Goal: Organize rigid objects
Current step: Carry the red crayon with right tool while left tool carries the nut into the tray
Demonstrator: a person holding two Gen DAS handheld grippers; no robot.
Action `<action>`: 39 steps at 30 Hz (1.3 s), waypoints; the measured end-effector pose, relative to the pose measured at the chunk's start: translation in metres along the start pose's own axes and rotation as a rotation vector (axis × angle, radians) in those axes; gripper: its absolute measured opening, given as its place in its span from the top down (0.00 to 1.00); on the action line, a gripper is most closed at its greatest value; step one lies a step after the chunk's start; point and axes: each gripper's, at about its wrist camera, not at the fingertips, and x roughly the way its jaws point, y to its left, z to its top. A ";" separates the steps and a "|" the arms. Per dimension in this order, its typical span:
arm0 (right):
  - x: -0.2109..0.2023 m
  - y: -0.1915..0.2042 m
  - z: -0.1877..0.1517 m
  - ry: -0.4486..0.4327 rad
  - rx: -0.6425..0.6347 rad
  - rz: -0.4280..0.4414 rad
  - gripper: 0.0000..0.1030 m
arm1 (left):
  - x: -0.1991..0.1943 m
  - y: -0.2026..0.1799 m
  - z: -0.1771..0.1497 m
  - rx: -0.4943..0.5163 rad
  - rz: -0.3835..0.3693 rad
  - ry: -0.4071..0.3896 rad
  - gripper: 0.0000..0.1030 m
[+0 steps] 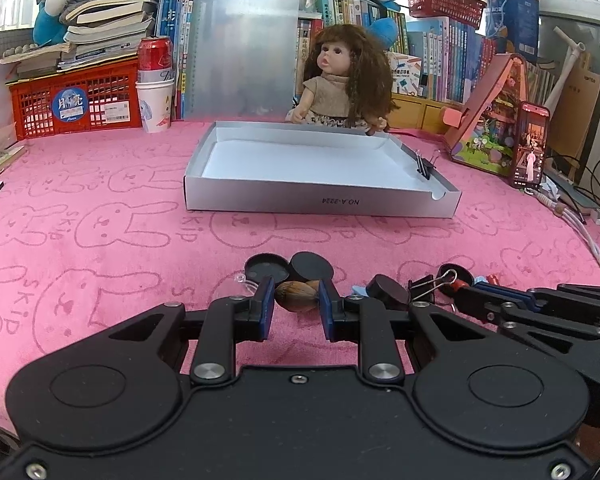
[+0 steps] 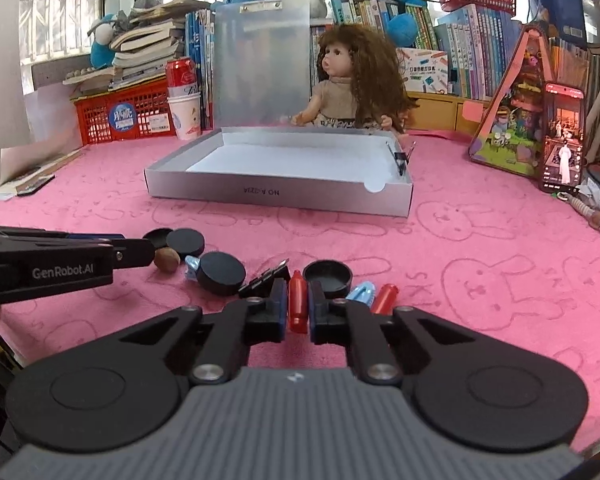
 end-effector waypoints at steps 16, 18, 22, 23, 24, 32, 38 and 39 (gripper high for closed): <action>0.006 -0.038 0.060 -0.052 0.064 -0.016 0.87 | 0.014 0.010 0.054 -0.021 -0.053 -0.046 0.78; 0.010 -0.042 0.069 -0.053 0.067 -0.014 0.87 | 0.017 0.013 0.065 -0.030 -0.064 -0.052 0.78; 0.020 -0.048 0.085 -0.053 0.057 -0.002 0.87 | 0.025 0.016 0.087 -0.023 -0.075 -0.067 0.78; 0.022 -0.049 0.090 -0.055 0.050 -0.002 0.87 | 0.027 0.016 0.092 -0.018 -0.073 -0.069 0.78; 0.025 -0.050 0.094 -0.054 0.045 -0.004 0.87 | 0.030 0.017 0.098 -0.014 -0.071 -0.071 0.78; 0.054 -0.065 0.126 -0.033 0.084 0.023 0.87 | 0.064 0.022 0.134 -0.033 -0.071 -0.048 0.79; 0.088 -0.073 0.156 0.036 0.091 0.057 0.87 | 0.112 0.030 0.163 -0.054 -0.074 0.044 0.79; 0.097 -0.075 0.161 0.056 0.095 0.060 0.87 | 0.123 0.032 0.168 -0.070 -0.080 0.072 0.79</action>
